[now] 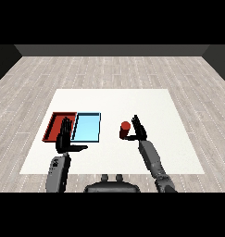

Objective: Pick the red can and put it in the red box

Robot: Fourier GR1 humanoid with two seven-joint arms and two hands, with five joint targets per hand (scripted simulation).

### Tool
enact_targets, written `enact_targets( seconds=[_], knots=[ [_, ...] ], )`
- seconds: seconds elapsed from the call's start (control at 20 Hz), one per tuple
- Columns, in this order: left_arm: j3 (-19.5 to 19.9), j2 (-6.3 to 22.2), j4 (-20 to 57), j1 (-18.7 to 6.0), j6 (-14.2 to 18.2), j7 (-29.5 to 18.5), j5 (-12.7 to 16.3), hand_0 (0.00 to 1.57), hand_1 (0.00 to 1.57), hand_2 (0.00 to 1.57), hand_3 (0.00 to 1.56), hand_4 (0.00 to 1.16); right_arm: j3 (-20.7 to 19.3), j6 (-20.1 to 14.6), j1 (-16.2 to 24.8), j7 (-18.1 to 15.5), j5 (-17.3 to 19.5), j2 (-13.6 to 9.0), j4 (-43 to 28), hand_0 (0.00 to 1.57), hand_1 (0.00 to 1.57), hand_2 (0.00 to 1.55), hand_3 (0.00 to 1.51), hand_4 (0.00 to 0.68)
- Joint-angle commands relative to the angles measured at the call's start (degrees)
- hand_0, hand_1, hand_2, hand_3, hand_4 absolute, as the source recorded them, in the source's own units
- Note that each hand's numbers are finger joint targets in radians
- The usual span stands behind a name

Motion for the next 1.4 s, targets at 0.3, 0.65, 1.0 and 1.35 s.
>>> enact_targets(
  seconds=[0.3,0.65,1.0,1.35],
  knots=[
    [1.2,1.3,-4.5,1.1,-0.1,3.4,1.4,0.0,0.0,0.0,0.0,0.0,2.5,-1.5,-3.3,0.2,-3.5,0.5,3.2,0.0,0.0,0.0,0.0,0.0],
    [2.8,2.1,1.8,-0.8,-2.2,-0.6,2.3,0.0,0.0,0.0,0.0,0.0,3.1,-0.6,-9.7,-6.5,-5.0,0.5,16.1,0.0,0.0,0.0,0.0,0.0],
    [0.0,0.1,-2.7,2.6,-0.4,-0.6,-0.1,0.0,0.0,0.0,0.0,0.0,1.7,0.3,-14.9,-5.8,-6.6,-0.1,21.1,0.0,0.0,0.0,0.0,0.0],
    [-1.3,-0.4,-8.9,3.4,1.7,5.8,-0.3,0.0,0.0,0.0,0.0,0.0,5.2,-0.8,-14.9,-4.2,-9.1,0.2,20.5,0.0,0.0,0.0,0.0,0.0]
  ],
)
